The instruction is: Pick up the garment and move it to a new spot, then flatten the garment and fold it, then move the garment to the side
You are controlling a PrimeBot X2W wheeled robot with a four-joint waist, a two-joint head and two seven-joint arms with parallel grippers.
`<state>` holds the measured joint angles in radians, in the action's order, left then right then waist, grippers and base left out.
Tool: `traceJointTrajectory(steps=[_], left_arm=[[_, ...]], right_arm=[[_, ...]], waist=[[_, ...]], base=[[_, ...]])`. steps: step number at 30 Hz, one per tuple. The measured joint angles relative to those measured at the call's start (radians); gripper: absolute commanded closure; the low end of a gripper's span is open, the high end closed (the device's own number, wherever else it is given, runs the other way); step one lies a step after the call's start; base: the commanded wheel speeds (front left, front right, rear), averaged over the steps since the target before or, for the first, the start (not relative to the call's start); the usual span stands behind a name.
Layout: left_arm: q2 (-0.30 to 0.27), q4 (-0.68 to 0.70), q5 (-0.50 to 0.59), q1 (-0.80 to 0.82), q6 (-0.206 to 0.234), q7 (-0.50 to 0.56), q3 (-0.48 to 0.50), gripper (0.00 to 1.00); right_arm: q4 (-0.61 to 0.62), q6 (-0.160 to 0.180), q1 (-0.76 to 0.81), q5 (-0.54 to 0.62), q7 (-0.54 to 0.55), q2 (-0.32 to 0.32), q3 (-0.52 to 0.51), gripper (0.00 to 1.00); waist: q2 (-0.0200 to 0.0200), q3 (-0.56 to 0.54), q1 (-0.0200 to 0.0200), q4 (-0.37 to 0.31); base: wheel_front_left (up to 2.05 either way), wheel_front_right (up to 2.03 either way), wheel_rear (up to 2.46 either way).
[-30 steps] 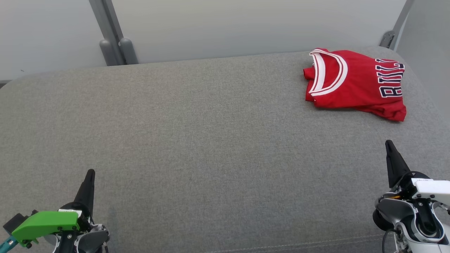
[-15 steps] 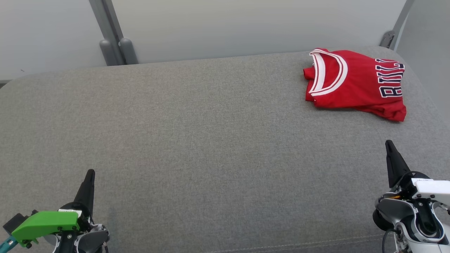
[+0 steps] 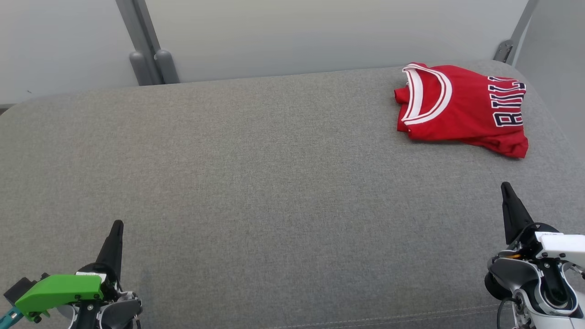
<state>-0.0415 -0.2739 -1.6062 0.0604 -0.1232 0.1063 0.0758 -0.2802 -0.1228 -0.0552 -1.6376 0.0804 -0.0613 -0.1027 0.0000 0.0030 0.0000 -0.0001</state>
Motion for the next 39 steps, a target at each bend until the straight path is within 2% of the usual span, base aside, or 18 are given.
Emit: traceJointTrajectory(steps=[39], left_arm=[[0.000,0.000,0.000,0.000,0.000,0.000,0.000,1.00]], right_arm=[[0.001,0.000,0.000,0.000,0.001,0.001,-0.003,1.00]], waist=[[0.0000,0.000,0.0000,0.000]], base=[[0.00,0.00,0.00]])
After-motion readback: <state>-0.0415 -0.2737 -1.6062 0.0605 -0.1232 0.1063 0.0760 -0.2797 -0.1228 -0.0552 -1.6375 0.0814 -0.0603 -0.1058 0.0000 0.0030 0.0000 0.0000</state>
